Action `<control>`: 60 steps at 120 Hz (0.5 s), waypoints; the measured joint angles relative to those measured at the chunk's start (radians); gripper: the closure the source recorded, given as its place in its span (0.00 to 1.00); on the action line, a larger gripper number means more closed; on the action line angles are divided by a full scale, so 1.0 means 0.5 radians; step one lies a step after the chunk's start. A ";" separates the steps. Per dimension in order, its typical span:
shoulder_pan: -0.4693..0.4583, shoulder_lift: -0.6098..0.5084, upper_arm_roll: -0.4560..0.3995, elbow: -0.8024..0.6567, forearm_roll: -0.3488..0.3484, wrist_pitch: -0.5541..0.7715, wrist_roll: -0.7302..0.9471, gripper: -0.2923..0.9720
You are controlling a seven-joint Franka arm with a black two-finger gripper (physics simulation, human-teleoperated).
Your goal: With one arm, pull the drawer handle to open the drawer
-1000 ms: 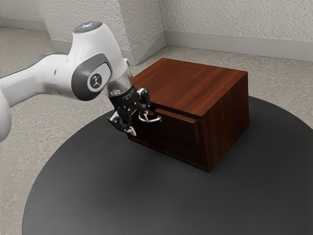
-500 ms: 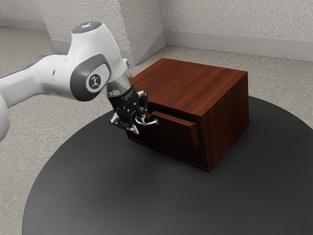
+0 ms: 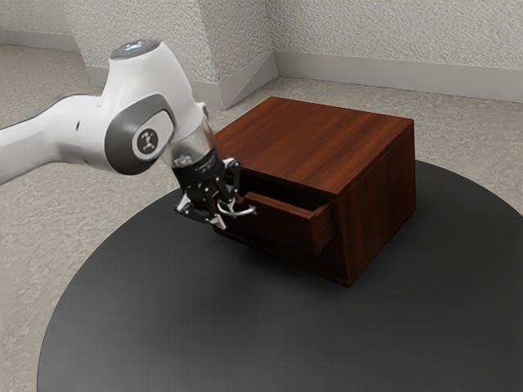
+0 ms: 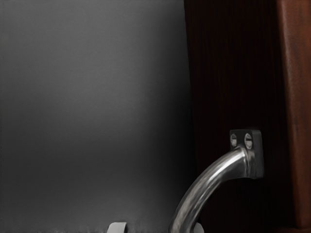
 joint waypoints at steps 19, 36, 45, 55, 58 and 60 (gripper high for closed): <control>0.004 -0.043 -0.001 -0.059 0.001 0.000 -0.010 0.72; 0.004 -0.084 0.001 -0.109 0.001 0.000 -0.018 0.72; 0.006 -0.101 0.000 -0.130 0.001 0.000 -0.021 0.72; 0.009 -0.143 0.000 -0.182 0.001 0.000 -0.026 0.72; 0.010 -0.156 0.000 -0.197 0.001 0.000 -0.027 0.72; 0.011 -0.165 0.000 -0.207 0.001 0.000 -0.027 0.72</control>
